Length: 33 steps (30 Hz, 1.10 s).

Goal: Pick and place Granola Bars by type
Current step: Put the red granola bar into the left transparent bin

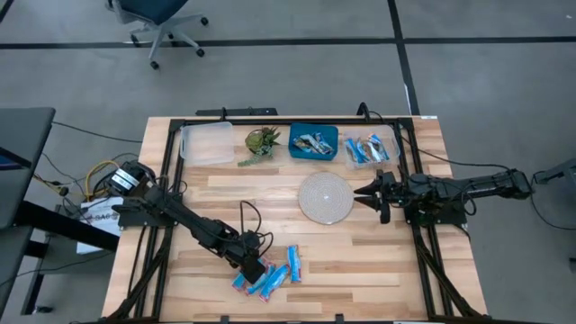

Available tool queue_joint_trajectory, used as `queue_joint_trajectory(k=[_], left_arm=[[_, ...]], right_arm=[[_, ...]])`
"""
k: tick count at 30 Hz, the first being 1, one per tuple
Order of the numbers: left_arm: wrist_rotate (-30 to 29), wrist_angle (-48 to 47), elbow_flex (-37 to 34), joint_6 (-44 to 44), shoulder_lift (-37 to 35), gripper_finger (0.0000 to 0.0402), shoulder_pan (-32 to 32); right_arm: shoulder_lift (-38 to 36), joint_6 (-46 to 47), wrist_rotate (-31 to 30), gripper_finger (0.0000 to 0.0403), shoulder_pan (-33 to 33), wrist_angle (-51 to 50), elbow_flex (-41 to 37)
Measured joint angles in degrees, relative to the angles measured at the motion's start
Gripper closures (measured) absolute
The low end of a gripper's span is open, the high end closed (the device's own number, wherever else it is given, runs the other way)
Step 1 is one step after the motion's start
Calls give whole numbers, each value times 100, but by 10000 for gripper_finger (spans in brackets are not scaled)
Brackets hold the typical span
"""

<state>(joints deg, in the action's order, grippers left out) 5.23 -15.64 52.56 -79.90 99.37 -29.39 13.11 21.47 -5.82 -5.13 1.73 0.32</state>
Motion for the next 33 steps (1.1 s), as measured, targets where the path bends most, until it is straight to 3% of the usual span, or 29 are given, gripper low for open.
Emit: queue_joint_trajectory(k=[11, 17, 25, 33], left_arm=[[-295, 88, 0, 0, -94, 337, 206], [-945, -406, 4, 105, -641, 338, 528], [-2090, -1257, 7, 543, -1684, 338, 1308], [-2656, -1611, 7, 1432, -2629, 338, 2503]], right_arm=[[1, 1, 0, 275, 0, -1, 2], [2, 0, 0, 275, 0, -1, 2], [0, 1, 0, 275, 1, -1, 2], [2, 0, 0, 275, 0, -1, 2]])
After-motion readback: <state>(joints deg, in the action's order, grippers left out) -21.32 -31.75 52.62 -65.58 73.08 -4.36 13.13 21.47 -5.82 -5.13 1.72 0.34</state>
